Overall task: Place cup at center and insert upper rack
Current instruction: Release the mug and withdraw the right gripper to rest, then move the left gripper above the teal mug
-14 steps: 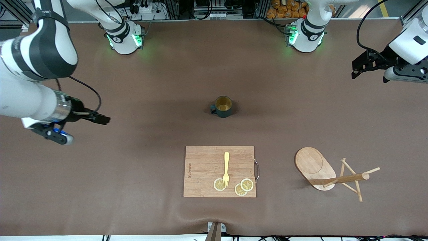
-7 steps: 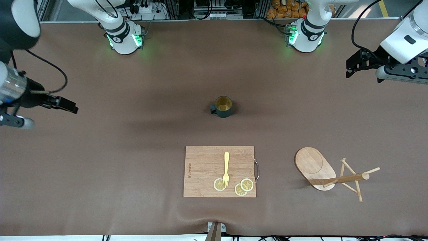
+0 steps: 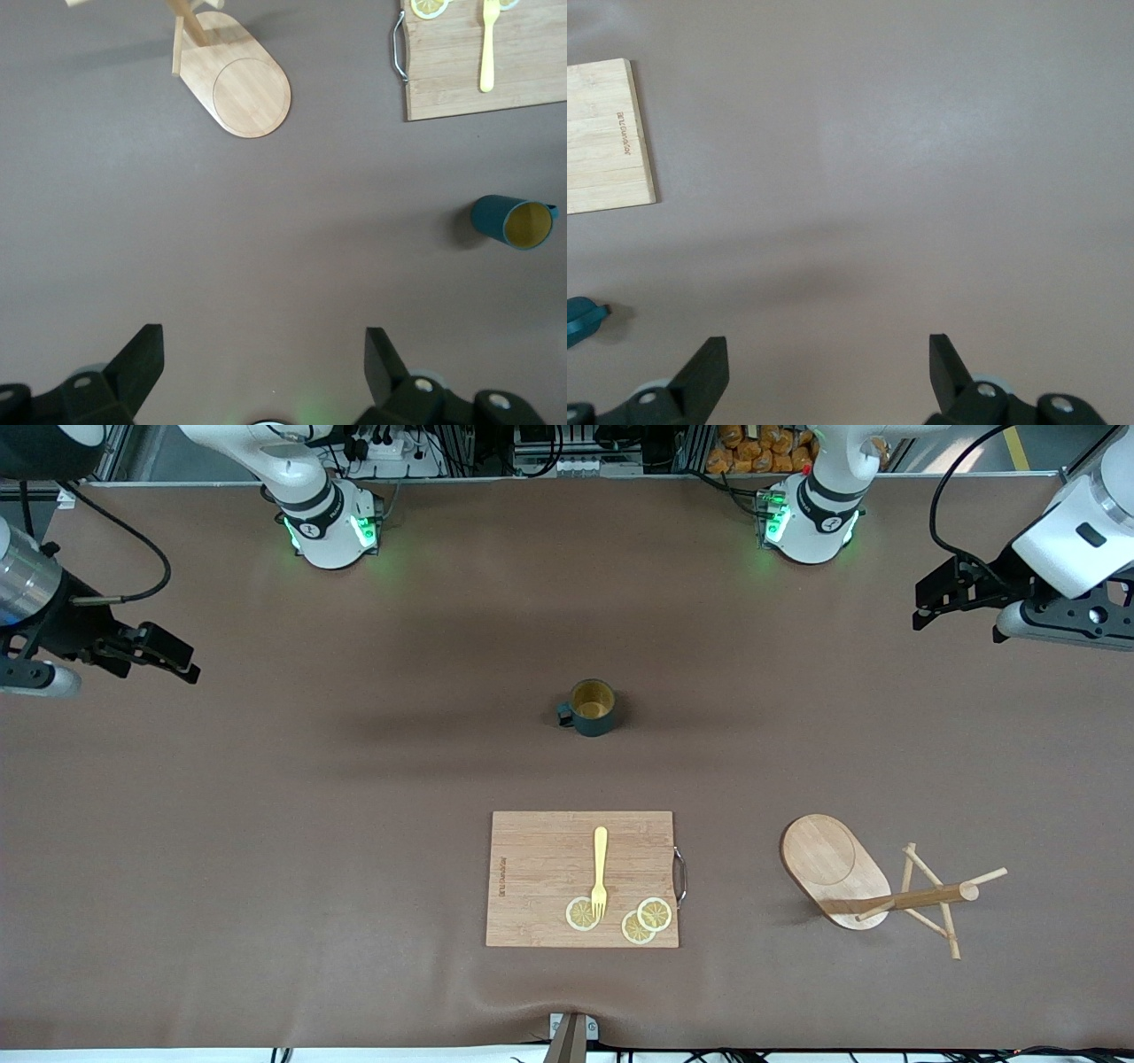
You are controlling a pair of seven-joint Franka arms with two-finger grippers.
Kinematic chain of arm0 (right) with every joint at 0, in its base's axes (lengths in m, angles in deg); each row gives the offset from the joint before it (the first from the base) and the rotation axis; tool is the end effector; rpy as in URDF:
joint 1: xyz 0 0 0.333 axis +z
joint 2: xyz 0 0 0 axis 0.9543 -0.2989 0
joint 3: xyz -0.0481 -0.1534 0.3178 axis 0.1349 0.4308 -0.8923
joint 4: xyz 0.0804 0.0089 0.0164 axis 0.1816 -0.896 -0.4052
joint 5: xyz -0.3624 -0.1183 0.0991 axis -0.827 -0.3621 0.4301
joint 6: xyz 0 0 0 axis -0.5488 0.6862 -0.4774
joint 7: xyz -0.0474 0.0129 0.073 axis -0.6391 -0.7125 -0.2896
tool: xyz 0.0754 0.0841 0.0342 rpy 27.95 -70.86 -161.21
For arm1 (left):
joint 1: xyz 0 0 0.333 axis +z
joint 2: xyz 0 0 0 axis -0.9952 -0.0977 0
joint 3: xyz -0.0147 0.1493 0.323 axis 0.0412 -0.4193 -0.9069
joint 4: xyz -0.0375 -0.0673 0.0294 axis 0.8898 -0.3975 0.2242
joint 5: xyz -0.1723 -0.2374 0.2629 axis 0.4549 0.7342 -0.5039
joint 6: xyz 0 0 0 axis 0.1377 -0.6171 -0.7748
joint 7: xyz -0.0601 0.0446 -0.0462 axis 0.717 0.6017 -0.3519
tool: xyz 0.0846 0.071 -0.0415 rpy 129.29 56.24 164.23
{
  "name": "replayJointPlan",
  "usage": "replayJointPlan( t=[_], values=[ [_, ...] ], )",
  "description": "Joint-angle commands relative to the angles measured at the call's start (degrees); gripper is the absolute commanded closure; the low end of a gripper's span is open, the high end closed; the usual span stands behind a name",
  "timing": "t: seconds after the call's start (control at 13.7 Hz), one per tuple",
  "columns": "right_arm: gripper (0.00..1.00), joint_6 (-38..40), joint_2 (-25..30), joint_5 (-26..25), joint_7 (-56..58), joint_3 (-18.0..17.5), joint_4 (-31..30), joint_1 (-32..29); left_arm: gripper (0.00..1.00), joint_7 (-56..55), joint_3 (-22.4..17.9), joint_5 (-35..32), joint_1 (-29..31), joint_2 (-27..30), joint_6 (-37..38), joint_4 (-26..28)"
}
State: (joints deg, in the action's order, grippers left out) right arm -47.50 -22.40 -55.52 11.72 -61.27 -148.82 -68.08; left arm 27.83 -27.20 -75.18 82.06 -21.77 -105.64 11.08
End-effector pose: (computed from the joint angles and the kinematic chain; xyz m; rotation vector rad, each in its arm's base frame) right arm 0.5353 0.0234 0.6265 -3.0770 0.1957 -0.0190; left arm 0.5244 -0.0764 0.6668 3.0795 -0.1816 -0.0512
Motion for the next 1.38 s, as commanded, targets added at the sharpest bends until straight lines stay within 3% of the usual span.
replayJointPlan(
  t=[0.0,0.22,0.29,0.66,1.02,1.31],
  values=[
    [0.00,-1.33,0.32,0.44,2.19,-1.06,0.22,-4.08,0.00,-4.67,0.76,0.42,-0.65,-1.30,1.00,-1.06],
    [0.00,1.90,-4.60,0.53,7.02,-1.06,7.59,-7.07,0.00,-5.30,2.34,0.42,-2.41,-4.98,0.74,-1.40],
    [0.00,3.05,-5.92,0.44,7.29,-1.06,9.70,-7.26,0.00,-6.60,2.61,0.33,-3.63,-7.34,0.57,-4.19],
    [0.00,6.05,-9.00,-0.17,7.29,-1.15,14.21,-7.43,0.00,-21.35,3.05,-2.57,-17.24,-18.24,-1.44,-13.79],
    [0.00,8.77,-8.92,-1.23,6.68,-1.41,15.61,-6.99,0.00,-37.52,2.43,-6.08,-32.27,-25.28,-12.86,-14.68],
    [0.00,9.03,-8.39,-3.93,7.56,-1.67,16.93,-6.29,0.00,-51.22,2.17,-15.12,-42.99,-33.01,-23.31,-14.77]
  ],
)
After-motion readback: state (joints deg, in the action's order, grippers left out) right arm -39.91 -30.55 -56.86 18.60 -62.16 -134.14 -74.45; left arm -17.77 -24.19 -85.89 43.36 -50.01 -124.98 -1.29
